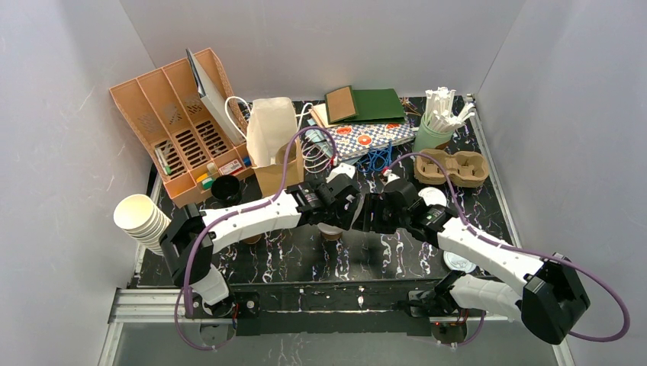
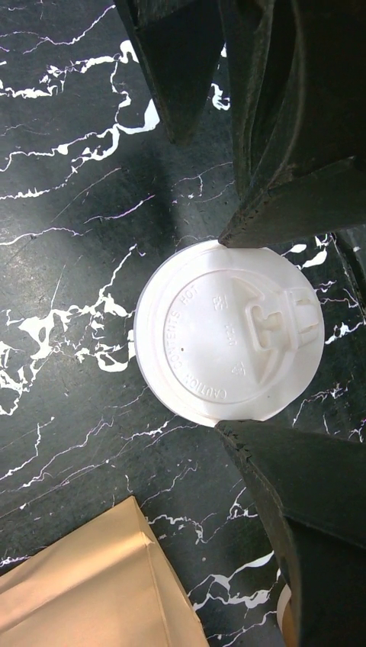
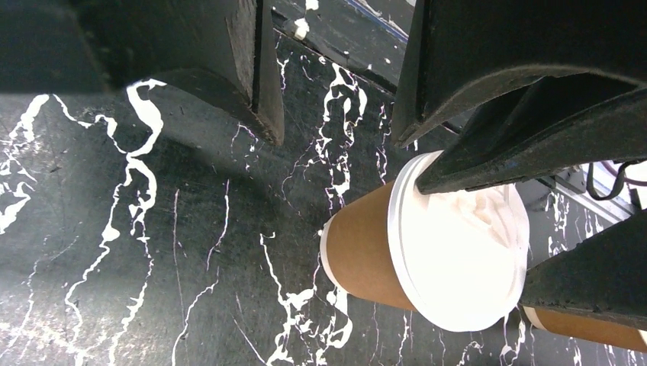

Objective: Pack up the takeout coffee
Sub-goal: Close the cup lid on the coffee cup.

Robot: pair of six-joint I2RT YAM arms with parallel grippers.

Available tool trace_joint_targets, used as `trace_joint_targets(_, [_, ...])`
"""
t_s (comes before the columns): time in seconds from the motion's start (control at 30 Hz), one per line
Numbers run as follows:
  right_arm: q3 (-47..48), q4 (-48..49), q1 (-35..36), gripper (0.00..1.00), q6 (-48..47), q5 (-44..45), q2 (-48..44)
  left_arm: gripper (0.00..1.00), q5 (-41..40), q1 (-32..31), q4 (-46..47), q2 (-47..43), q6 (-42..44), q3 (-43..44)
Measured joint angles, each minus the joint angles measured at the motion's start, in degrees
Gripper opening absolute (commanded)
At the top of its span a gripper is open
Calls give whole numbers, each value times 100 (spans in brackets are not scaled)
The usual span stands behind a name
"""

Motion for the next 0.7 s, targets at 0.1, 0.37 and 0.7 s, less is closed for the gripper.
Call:
trace_joint_targets(0.1, [-52, 149, 0, 61, 66, -72, 48, 59, -15, 0, 44, -22, 17, -35])
trace_joint_targets(0.37, [-63, 356, -4, 59, 177, -166, 118, 58, -13, 0, 87, -48, 46, -79])
trace_joint_targets(0.7, [-70, 358, -42, 56, 299, -52, -120, 51, -63, 0, 568, -358, -26, -557])
